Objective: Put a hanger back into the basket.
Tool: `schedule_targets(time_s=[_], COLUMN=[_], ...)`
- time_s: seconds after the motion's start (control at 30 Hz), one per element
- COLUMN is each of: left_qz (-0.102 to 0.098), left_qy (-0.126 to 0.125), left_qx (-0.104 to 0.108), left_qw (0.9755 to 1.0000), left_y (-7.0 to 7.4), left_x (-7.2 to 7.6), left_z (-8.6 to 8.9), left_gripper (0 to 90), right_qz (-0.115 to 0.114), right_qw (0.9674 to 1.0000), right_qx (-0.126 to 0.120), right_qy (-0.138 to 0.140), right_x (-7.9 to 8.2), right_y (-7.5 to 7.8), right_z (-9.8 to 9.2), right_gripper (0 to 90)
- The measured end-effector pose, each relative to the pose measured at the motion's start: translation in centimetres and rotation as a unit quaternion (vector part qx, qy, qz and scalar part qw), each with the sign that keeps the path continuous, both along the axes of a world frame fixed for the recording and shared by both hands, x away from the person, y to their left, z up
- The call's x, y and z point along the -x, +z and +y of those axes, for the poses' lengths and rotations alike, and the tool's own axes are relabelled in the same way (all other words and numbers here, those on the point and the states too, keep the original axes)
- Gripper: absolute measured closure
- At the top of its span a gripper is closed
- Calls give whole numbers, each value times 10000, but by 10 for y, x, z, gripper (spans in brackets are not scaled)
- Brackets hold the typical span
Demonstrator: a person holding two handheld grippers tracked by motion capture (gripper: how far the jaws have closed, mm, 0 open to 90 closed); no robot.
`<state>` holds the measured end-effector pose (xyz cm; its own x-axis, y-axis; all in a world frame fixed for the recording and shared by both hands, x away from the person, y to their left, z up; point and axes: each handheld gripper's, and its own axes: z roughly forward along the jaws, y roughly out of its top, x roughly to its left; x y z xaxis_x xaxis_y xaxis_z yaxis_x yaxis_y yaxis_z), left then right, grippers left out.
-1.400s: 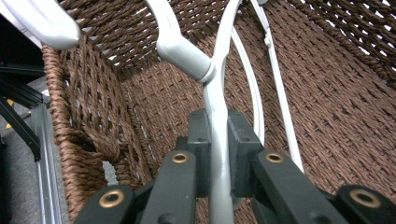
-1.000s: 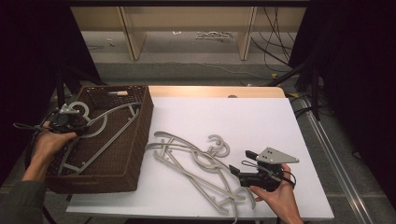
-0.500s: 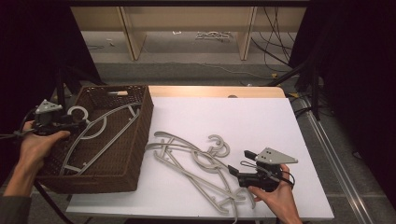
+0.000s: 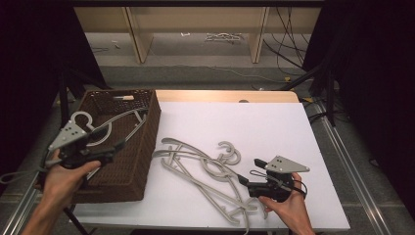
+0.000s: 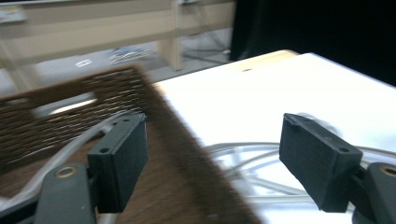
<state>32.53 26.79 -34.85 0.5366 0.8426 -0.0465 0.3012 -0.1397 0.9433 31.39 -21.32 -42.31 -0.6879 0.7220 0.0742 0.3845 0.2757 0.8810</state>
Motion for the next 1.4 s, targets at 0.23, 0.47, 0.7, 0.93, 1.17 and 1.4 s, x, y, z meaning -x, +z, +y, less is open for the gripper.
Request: schedule_targets(time_s=[0.23,0.47,0.7,0.93,1.17,1.4], left_qz=[-151,-243,-433,-578,-637,-624], left_qy=[-574,-981,-1129,-1207,-1198,-1227], left_qx=[450,647,749,467,115,105], left_qw=[9972,9928,9898,9899,9907,9904], left_y=[-19,-38,-53,-65,-78,-80], left_x=[16,32,44,46,47,47], left_z=[-38,-60,-74,-77,-82,-85], left_gripper=[202,158,159,160,161,161], right_qz=[-35,16,-14,-59,-59,39], right_qw=[10000,10000,10000,10000,10000,9997], right_qx=[41,28,8,-32,43,193], right_qy=[16,48,67,10,32,120], right_x=[0,0,0,0,2,-2], right_y=[-1,-2,-4,-5,-4,-8], right_z=[2,2,4,4,5,4], right_gripper=[233,227,204,190,192,224])
